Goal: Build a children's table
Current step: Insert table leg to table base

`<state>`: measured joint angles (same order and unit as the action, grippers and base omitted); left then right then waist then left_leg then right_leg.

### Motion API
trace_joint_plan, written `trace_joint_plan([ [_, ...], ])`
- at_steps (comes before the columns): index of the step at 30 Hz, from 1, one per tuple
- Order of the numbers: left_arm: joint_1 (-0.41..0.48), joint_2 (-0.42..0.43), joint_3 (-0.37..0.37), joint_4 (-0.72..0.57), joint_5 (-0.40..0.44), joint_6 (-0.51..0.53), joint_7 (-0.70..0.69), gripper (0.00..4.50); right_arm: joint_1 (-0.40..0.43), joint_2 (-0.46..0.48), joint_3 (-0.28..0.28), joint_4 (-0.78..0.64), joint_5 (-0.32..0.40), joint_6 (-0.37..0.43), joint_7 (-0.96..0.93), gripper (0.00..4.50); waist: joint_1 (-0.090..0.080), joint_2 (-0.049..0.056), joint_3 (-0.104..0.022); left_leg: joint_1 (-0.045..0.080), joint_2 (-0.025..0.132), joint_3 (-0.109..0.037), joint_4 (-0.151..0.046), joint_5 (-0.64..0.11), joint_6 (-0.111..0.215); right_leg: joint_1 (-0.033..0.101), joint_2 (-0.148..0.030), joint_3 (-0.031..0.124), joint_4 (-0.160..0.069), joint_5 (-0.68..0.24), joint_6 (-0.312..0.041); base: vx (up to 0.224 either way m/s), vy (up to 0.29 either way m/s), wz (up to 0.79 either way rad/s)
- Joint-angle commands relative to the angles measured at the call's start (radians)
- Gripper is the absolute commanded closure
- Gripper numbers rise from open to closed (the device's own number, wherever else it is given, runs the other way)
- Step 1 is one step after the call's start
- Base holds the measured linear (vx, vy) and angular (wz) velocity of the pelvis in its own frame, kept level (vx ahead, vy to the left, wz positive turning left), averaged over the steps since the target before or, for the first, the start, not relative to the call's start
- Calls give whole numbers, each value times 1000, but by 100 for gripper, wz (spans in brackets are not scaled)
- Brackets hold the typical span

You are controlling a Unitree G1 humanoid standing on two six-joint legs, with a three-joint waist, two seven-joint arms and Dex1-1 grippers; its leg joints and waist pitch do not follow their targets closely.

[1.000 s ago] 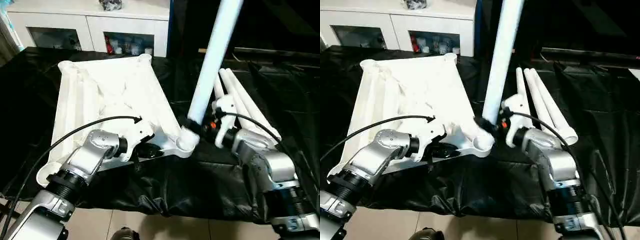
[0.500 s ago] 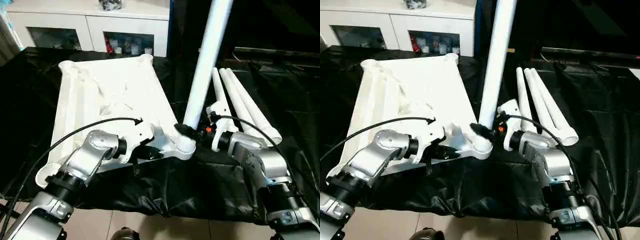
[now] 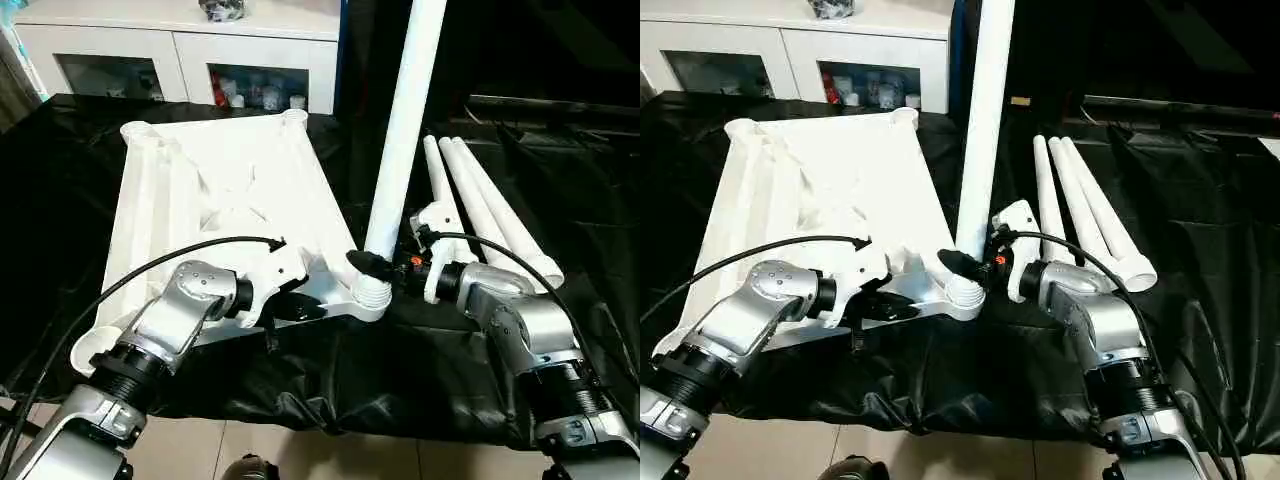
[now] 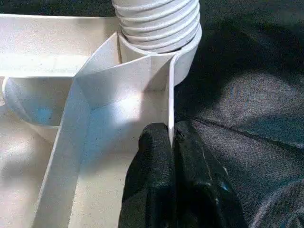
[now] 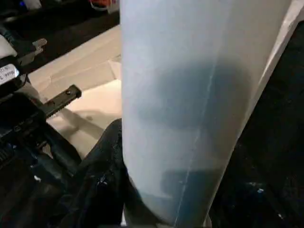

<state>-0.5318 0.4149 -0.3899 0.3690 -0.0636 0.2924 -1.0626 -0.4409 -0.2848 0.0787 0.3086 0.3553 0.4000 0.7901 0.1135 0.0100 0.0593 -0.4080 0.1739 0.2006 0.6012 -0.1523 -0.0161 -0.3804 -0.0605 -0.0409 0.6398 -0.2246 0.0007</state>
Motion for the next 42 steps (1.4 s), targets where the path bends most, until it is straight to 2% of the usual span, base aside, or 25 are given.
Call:
trace_joint_plan([
  [1,-1,-13,17,-15,-21,-27,-8,450,40,-16,-29,55,-26,-1,-31,261,-3,8,-70,45,66,-38,-79,-287,-54,19,-95,46,-85,-158,-208,0,0,0],
  [4,-2,-13,18,-15,-23,-26,-10,450,61,-15,-38,70,-32,-38,-40,261,-3,9,-69,46,66,-37,-79,-302,-58,17,-95,47,-87,-161,-212,0,0,0],
  [5,-2,-14,19,-16,-24,-25,-11,450,82,-11,-48,75,-30,-58,-44,261,-3,12,-70,46,66,-38,-80,-302,-59,18,-95,47,-86,-160,-211,0,0,0],
  [8,-2,-20,21,-17,-23,-23,-13,450,138,-2,-60,64,-27,-92,-51,261,-3,12,-69,46,66,-39,-82,-317,-57,18,-95,46,-89,-169,-208,0,0,0],
  [11,-6,-27,21,-5,-15,-31,-5,450,186,-2,-57,9,-22,-112,-49,261,-1,17,-68,48,67,-40,-85,-330,-56,16,-94,46,-92,-178,-200,0,0,0],
  [16,-14,-37,23,15,-6,-41,7,450,222,-9,-41,-41,-58,-164,-70,261,-3,18,-64,54,68,-43,-90,-385,-66,14,-99,48,-107,-278,-181,0,0,0],
  [18,-19,-44,25,24,0,-42,15,450,246,-5,-33,-81,-75,-201,-87,261,-2,17,-65,53,68,-44,-91,-381,-66,13,-99,49,-106,-282,-172,0,0,0],
  [21,-21,-46,25,28,2,-45,15,450,251,0,-34,-97,-66,-193,-91,261,-2,19,-65,51,68,-44,-91,-378,-59,13,-98,49,-107,-279,-170,0,0,0],
  [28,-29,-49,21,41,10,-57,0,450,225,-31,31,-104,-112,-179,-62,261,-8,18,-62,53,67,-46,-92,-408,-63,9,-100,50,-113,-342,-160,0,0,0],
  [31,-32,-44,15,44,16,-65,-19,450,176,-53,79,-77,-135,-146,-16,261,-10,15,-62,51,67,-46,-93,-401,-62,10,-99,50,-111,-333,-163,0,0,0],
  [32,-32,-41,11,44,17,-68,-26,450,162,-59,93,-66,-140,-133,3,261,-10,8,-62,51,68,-45,-93,-399,-60,11,-99,49,-112,-336,-163,0,0,0],
  [33,-32,-38,8,41,17,-68,-34,450,149,-64,106,-52,-149,-133,19,261,-10,11,-62,51,67,-46,-91,-395,-55,10,-103,50,-111,-348,-166,0,0,0],
  [35,-31,-33,4,38,18,-71,-44,450,135,-68,120,-36,-151,-126,44,261,-11,9,-61,49,67,-45,-91,-393,-54,10,-103,51,-113,-353,-163,0,0,0],
  [36,-30,-26,-3,33,19,-74,-59,450,116,-70,134,-11,-153,-128,71,261,-13,6,-62,50,69,-46,-93,-390,-53,10,-101,50,-112,-350,-161,0,0,0],
  [38,-30,-18,-10,27,21,-75,-75,450,94,-68,138,22,-149,-132,92,261,-15,9,-64,49,68,-46,-92,-385,-52,11,-101,50,-110,-331,-169,0,0,0],
  [39,-29,-11,-14,19,22,-73,-87,450,83,-70,139,39,-147,-134,105,261,-13,1,-65,47,68,-43,-91,-361,-43,12,-101,49,-107,-299,-176,0,0,0],
  [40,-29,-11,-14,19,22,-73,-87,450,83,-70,139,39,-147,-134,105,261,-13,3,-66,47,69,-43,-91,-354,-41,13,-101,50,-106,-290,-177,0,0,0],
  [42,-27,3,-18,-1,18,-69,-110,450,71,-76,141,50,-132,-130,143,261,-13,-3,-66,47,70,-42,-92,-345,-39,14,-99,48,-104,-264,-182,0,0,0],
])
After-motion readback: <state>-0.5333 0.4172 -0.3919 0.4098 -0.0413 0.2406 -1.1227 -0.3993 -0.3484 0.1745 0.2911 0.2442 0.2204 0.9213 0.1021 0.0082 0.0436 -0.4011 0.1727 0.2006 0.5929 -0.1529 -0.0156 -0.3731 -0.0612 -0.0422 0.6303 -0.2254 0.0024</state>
